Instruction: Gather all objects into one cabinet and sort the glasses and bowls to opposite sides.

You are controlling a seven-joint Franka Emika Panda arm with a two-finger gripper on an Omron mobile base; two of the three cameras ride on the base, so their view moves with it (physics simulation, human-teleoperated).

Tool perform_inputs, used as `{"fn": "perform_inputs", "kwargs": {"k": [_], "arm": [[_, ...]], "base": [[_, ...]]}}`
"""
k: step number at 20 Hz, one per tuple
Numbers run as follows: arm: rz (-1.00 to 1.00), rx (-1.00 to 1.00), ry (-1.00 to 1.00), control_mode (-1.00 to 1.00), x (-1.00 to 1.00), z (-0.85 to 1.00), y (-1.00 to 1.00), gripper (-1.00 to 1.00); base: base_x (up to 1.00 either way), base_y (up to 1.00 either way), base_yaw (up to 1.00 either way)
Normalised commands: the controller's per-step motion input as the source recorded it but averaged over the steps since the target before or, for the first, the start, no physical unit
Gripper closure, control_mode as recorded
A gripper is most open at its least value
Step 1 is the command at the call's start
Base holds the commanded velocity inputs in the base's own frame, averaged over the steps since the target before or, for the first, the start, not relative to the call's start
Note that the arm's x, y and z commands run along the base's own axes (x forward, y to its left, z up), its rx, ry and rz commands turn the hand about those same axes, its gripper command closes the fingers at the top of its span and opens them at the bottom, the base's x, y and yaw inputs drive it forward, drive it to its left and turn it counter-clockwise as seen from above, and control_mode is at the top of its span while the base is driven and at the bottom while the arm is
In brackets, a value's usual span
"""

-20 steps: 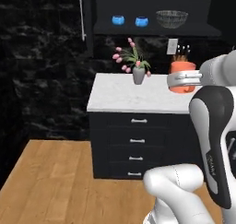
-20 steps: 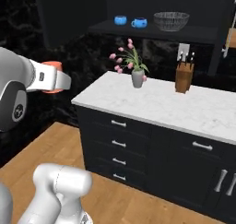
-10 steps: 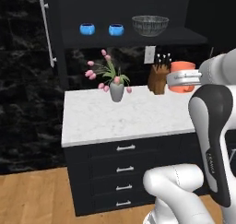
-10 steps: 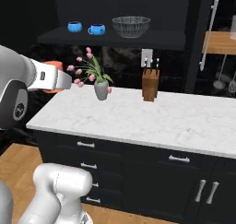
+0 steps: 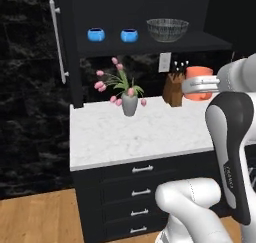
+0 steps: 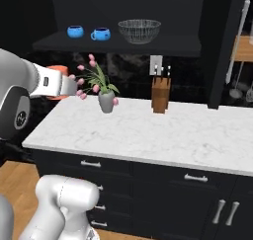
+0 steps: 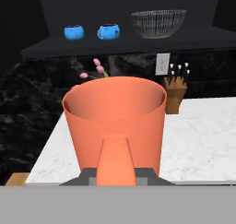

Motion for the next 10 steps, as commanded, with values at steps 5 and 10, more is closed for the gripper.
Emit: {"fn": "perform_inputs", "kwargs": {"k": [5, 10], "arm": [[0.0, 0.0, 0.0, 1.0, 0.0, 0.0, 0.0, 1.0], [0.0, 0.0, 0.0, 1.0, 0.0, 0.0, 0.0, 1.0]], "base": [[0.67, 0.18, 0.07], [0.54, 0.25, 0.08]]}}
